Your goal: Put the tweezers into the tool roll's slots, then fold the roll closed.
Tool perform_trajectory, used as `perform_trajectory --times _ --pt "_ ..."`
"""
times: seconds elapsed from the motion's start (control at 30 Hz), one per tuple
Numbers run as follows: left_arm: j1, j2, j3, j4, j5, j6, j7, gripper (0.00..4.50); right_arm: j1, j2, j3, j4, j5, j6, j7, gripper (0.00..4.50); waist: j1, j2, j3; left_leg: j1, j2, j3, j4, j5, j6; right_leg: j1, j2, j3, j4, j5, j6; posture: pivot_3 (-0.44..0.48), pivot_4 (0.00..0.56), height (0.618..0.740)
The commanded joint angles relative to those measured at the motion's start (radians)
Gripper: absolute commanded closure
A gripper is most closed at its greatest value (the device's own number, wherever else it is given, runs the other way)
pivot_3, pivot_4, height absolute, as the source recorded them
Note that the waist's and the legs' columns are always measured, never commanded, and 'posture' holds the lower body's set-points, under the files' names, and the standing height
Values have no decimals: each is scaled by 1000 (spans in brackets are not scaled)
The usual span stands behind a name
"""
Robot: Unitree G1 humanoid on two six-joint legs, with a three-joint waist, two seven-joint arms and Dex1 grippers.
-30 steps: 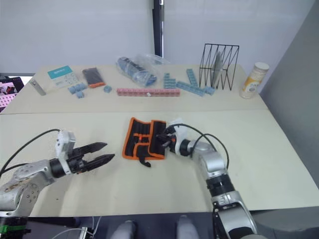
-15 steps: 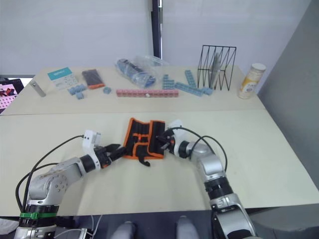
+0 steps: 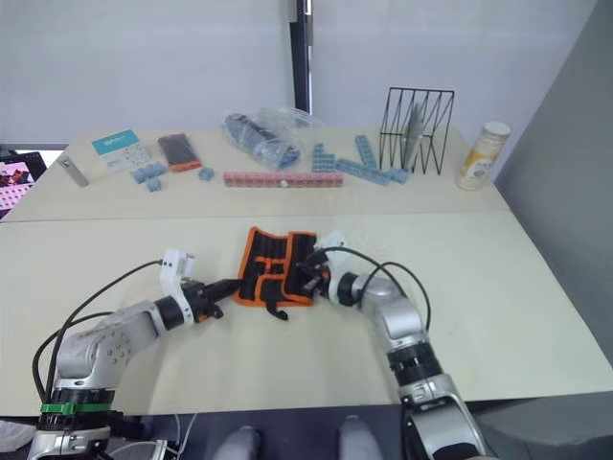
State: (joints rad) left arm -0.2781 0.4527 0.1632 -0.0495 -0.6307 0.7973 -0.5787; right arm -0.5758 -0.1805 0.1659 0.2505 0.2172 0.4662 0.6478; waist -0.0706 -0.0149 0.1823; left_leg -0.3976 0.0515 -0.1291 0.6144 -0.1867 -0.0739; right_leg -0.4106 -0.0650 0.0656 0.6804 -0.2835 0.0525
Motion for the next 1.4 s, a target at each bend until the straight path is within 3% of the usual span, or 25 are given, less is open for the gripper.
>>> perform_trajectory --times 0.03,0.53,0.97,1.07,1.4 --pt "-23 23 34 -16 -8 -7 -11 4470 13 3 24 -11 -14 17 6 4500 0 0 0 0 0 0 0 0 0 0 0 0 0 0 0 0 150 702" --pt "41 314 57 -24 -47 28 -275 4470 14 37 82 -48 -55 31 -31 4500 -17 0 0 1 1 0 -4 0 0 -1 2 1 -1 0 0 0 150 702" --pt "37 342 39 14 2 -16 -317 4470 -78 41 59 34 -26 -66 47 4500 -22 -1 0 -1 2 0 -4 0 0 -5 3 2 -1 0 0 0 150 702" --pt "38 352 33 18 10 -18 -333 4470 -98 44 69 69 -45 -89 58 4500 -22 -1 0 -7 2 0 -4 0 0 -11 3 2 0 0 -1 0 150 702" --pt "8 373 26 18 26 -46 -394 4470 -121 53 135 207 -157 -84 24 4500 -26 -1 0 -6 2 0 -5 1 -1 -11 3 2 0 1 -2 0 150 702"
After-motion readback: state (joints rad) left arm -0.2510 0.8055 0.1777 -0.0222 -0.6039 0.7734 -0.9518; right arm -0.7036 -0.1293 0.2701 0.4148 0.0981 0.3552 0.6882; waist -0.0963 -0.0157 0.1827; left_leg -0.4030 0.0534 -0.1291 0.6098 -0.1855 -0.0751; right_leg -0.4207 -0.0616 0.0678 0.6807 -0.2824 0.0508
